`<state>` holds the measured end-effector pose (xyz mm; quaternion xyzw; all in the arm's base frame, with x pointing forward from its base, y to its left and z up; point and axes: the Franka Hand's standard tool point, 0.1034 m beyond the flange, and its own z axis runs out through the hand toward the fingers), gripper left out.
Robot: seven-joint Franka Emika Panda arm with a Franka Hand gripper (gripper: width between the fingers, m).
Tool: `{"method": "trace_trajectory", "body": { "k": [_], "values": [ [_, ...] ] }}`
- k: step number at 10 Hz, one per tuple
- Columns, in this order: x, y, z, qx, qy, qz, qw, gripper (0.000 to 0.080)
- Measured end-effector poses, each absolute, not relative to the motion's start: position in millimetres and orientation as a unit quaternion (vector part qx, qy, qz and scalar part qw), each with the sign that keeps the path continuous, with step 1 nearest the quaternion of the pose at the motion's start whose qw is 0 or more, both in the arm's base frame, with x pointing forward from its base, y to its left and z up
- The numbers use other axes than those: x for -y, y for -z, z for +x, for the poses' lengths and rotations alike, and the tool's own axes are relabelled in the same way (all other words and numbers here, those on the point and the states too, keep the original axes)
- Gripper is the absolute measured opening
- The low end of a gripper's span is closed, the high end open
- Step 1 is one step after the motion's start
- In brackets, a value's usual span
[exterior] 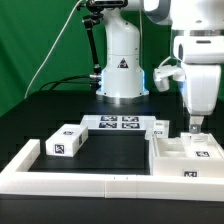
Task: Assemble cabinet
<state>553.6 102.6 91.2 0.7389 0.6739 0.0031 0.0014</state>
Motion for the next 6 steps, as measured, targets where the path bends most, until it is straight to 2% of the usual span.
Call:
{"method": "trace_trajectory", "body": {
  "k": [2,6],
  "values": [
    [-101.6,-91.1,530.9,-0.670,-0.008,0.743,0.006,0.0797],
    [-90.1,-72.0,486.3,-0.654,-0.005,0.757,-0.002,0.0797]
  ]
}}
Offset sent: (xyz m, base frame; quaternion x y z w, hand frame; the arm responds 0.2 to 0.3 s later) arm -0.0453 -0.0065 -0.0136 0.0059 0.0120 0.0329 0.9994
